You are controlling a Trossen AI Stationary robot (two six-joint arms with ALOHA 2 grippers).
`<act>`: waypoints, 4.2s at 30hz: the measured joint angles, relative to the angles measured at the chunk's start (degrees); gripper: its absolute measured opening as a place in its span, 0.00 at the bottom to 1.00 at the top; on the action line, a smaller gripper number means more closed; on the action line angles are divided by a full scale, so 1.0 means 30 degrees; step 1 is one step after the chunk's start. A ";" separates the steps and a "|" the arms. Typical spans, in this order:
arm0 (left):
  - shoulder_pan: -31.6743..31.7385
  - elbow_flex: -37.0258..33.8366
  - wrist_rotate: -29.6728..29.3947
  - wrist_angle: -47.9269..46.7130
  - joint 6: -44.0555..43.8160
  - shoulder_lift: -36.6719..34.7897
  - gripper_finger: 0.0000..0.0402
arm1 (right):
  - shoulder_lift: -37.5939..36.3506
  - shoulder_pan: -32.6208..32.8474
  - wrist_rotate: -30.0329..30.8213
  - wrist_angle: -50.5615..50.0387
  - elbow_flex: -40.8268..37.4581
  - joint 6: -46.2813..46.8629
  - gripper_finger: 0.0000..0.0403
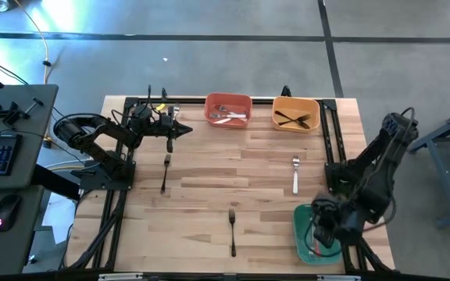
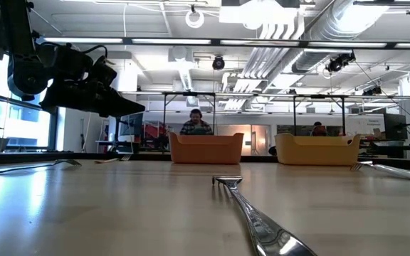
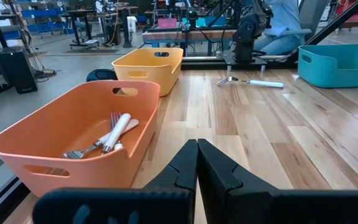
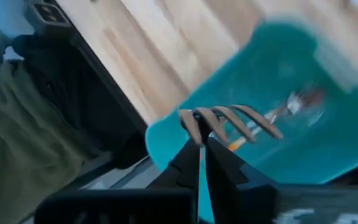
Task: Sort silverware by color (type)
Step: Put the orange fork into the green bin, then put the black fork into the yellow bin
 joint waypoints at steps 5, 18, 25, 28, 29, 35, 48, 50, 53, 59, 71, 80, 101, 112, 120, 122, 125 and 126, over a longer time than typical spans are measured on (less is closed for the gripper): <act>0.0000 0.0000 0.0006 -0.0015 -0.0007 -0.0004 0.00 | 0.0093 0.0299 -0.1747 0.4708 -0.3960 0.2065 0.00; -0.0040 0.0000 0.0005 -0.0029 -0.0596 -0.0001 0.00 | -0.0198 -0.1852 -0.4697 0.8118 -0.8945 0.0209 0.01; -0.1260 0.0003 0.0086 -0.0052 -0.1024 -0.0057 0.00 | -0.0198 -0.2564 -0.4067 0.6158 -0.7006 -0.1518 0.17; -0.1981 0.0007 0.0095 -0.0044 -0.1465 -0.0339 0.00 | -0.0198 -0.2698 -0.4121 0.4467 -0.5308 -0.2360 0.24; -0.2234 0.0007 0.0100 -0.0100 -0.1670 -0.0470 0.00 | -0.0198 -0.2670 -0.3827 0.3811 -0.4631 -0.2656 0.26; -0.4034 0.0007 0.0144 -0.1743 -0.1222 -0.2007 0.00 | -0.0217 -0.2316 0.0223 -0.0176 -0.1025 -0.7360 0.19; -0.7056 0.0007 -0.1391 -1.0330 0.0363 -0.7748 0.00 | -0.2281 -0.7805 0.1486 1.0900 -0.5791 -2.6650 0.01; -0.7481 0.0007 -0.2326 -1.1872 0.0354 -0.8720 0.00 | -0.2543 -0.9353 -0.0085 1.3853 -0.7373 -2.8858 0.01; -0.8176 0.0119 -0.3984 -1.4520 0.0062 -1.0113 0.00 | -0.2624 -1.1643 -0.2256 1.7672 -0.9353 -3.1838 0.00; -1.0188 0.2276 -1.1466 -2.3633 -0.3084 -1.1889 0.00 | -0.2617 -1.5216 -0.4113 2.2768 -1.1250 -3.5553 0.00; -1.4532 0.5701 -1.5875 -3.5149 -1.4414 -1.1371 0.10 | -0.2441 -1.7868 -0.4516 2.3805 -1.1315 -3.5287 0.00; -1.4819 0.5705 -1.6409 -3.6194 -1.7325 -0.9267 0.32 | -0.2325 -1.7212 -0.4538 2.3710 -1.1322 -3.5287 0.00; -1.4001 0.5727 -1.8293 -3.4182 -1.5555 -0.4728 0.39 | -0.2325 -1.6872 -0.4526 2.3725 -1.1322 -3.4901 0.00; -1.4054 0.5683 -1.7868 -3.3284 -1.2865 -0.4721 0.05 | -0.2325 -1.6872 -0.4523 2.3568 -1.1322 -3.4879 0.00; -1.4316 0.5132 -1.7654 -2.6750 -1.0275 -0.4711 0.01 | -0.2063 -1.6872 -0.3039 2.3408 -1.1315 -3.4929 0.00; -1.4316 0.4835 -1.7485 -2.3872 -0.9542 -0.4718 0.01 | -0.1591 -1.6872 -0.2695 2.3834 -1.1293 -3.4935 0.00; -1.4317 0.4050 -1.7102 -1.8775 -0.8322 -0.4729 0.01 | -0.0431 -1.6944 -0.2393 2.4957 -1.1293 -3.5191 0.00; -1.4316 0.3652 -1.6602 -1.6752 -0.7914 -0.4728 0.01 | 0.0060 -1.6993 -0.2385 2.5647 -1.1300 -3.5271 0.00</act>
